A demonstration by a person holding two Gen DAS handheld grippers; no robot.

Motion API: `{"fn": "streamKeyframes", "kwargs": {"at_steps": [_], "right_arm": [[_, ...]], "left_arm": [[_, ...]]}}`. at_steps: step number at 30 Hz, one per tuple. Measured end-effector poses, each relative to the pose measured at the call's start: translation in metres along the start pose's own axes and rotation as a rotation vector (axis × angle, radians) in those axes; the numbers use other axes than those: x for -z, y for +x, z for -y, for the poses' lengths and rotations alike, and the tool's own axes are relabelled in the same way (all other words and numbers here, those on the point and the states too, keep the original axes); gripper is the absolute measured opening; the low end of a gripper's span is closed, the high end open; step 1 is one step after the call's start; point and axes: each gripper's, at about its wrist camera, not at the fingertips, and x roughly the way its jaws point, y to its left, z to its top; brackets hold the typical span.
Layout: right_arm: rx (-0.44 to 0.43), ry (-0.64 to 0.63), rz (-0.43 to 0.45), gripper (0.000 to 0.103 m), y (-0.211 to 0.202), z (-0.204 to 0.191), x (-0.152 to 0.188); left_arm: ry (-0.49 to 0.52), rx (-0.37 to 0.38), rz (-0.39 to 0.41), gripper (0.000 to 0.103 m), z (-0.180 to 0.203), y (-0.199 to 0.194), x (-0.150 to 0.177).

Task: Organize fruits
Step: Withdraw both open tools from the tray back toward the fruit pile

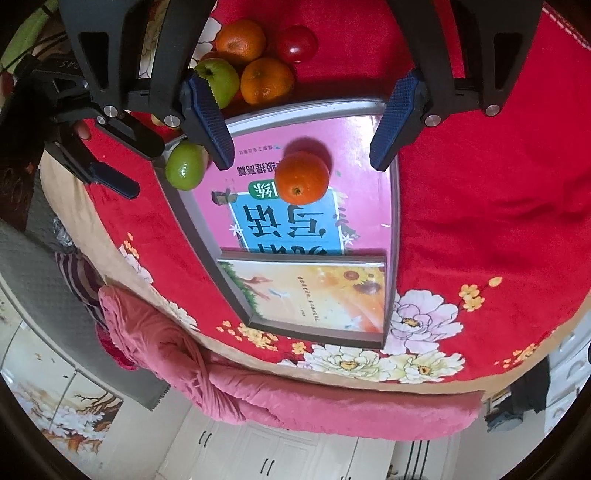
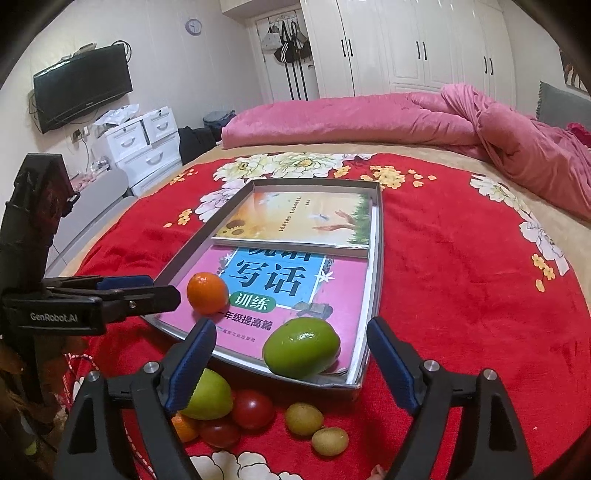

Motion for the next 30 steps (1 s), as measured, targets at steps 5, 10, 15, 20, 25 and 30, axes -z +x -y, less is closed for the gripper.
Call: {"fn": "streamKeyframes", "kwargs": {"at_steps": [5,10,15,20,25,30], "right_arm": [[-0.003,0.003,0.011,0.088,-0.004,-0.001,0.000],[-0.007,0.004,0.023,0.089,-0.009,-0.002,0.000],[-0.008,0.000,0.023,0.091,-0.013,-0.003,0.001],[-0.006,-0.014,0.029,0.095,-0.018,-0.007,0.003],[-0.014,-0.037,0.024,0.095,-0.022,-0.013,0.005],[-0.016,-0.064,0.021,0.097,-0.025,-0.020,0.007]], "left_arm": [[-0.021,0.008,0.006,0.078,-0.005,-0.008,0.001],[-0.025,-0.001,0.010,0.078,-0.007,-0.015,0.003],[-0.019,-0.002,0.000,0.078,-0.007,-0.020,0.008],[0.006,0.000,-0.030,0.078,-0.004,-0.025,0.020],[0.040,0.011,-0.065,0.078,0.003,-0.027,0.035],[0.077,0.007,-0.102,0.078,0.010,-0.023,0.047]]}}
